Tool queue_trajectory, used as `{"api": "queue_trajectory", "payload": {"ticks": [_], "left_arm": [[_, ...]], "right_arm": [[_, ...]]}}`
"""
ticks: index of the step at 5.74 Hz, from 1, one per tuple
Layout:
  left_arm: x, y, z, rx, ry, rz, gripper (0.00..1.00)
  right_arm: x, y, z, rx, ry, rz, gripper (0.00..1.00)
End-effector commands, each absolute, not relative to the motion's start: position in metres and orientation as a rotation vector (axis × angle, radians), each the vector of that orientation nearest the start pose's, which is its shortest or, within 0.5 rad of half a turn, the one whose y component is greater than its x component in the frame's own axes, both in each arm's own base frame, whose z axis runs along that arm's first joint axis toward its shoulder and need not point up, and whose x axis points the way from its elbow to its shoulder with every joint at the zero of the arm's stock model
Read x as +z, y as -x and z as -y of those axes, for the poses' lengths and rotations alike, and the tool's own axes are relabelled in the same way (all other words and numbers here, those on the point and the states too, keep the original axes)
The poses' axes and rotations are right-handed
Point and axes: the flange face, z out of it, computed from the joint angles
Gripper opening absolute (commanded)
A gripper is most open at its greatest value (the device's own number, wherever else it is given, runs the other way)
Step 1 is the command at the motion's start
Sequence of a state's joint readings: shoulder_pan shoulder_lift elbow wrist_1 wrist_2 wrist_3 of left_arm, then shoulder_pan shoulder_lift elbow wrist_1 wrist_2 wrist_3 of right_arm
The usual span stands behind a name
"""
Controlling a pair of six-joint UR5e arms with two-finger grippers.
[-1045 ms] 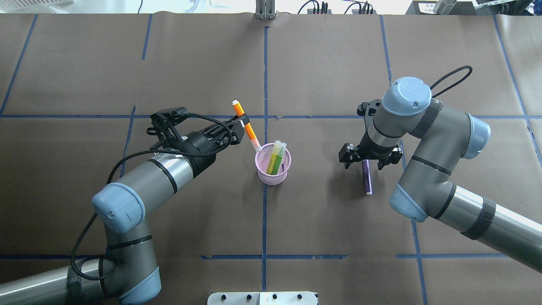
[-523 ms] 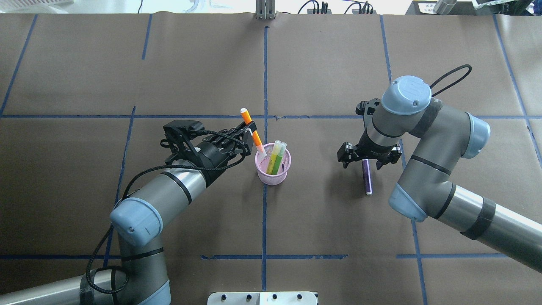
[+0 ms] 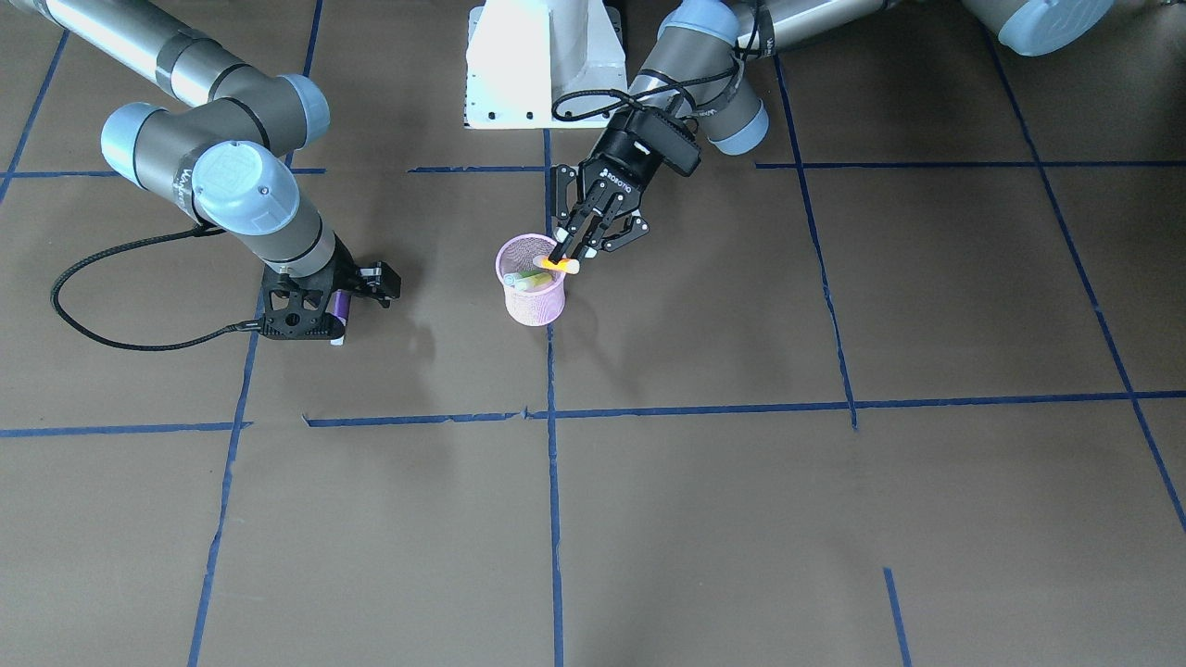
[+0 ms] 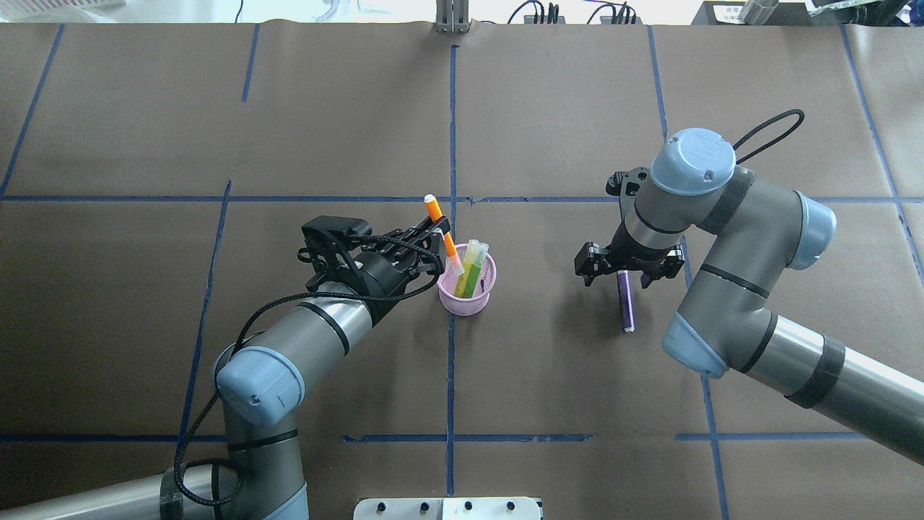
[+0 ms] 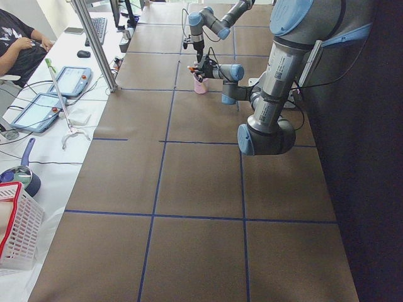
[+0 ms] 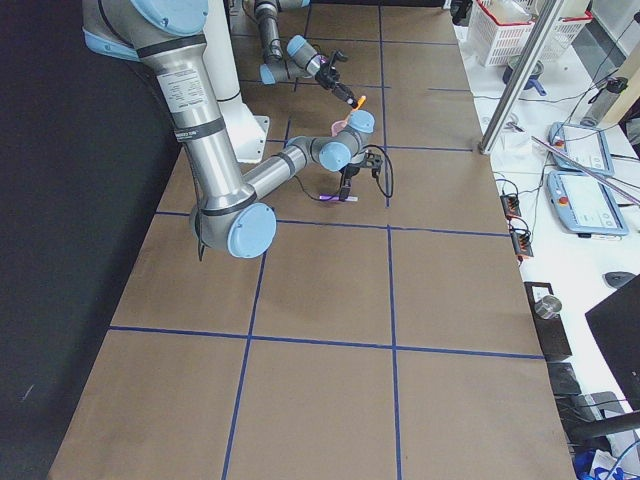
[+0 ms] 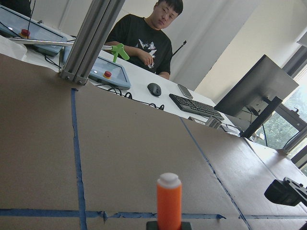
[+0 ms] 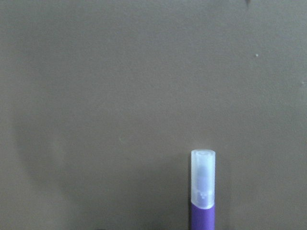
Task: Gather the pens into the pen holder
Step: 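Lower the orange pen into the pink cup with the left gripper, then open the left gripper to release the orange pen into the cup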
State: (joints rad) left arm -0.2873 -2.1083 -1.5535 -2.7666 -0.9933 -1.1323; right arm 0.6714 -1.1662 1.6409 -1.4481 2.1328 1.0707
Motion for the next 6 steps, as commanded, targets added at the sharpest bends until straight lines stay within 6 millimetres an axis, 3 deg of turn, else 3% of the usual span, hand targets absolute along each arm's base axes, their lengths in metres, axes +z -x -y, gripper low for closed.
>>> {"api": "queue_trajectory", "payload": {"ticks": [1, 2, 3, 6], "left_arm": [[0.2262, -0.5512, 0.358, -0.374, -0.979, -1.385, 0.0], [0.2268, -0.5522, 0.3572, -0.373, -0.978, -1.385, 0.1], [0.2249, -0.5531, 0.3564, -0.371, -0.976, -1.389, 0.99], [0.2182, -0.5488, 0.3557, -0.373, -0.979, -1.406, 1.0]], "right_arm": [[0.3877, 0.4559, 0.465, -0.005, 0.134, 0.785, 1.0], [0.3878, 0.4559, 0.465, -0.005, 0.134, 0.785, 1.0], [0.3868, 0.4561, 0.4652, -0.006, 0.133, 0.786, 1.0], [0.3858, 0.4564, 0.4654, -0.008, 0.131, 0.787, 1.0]]}}
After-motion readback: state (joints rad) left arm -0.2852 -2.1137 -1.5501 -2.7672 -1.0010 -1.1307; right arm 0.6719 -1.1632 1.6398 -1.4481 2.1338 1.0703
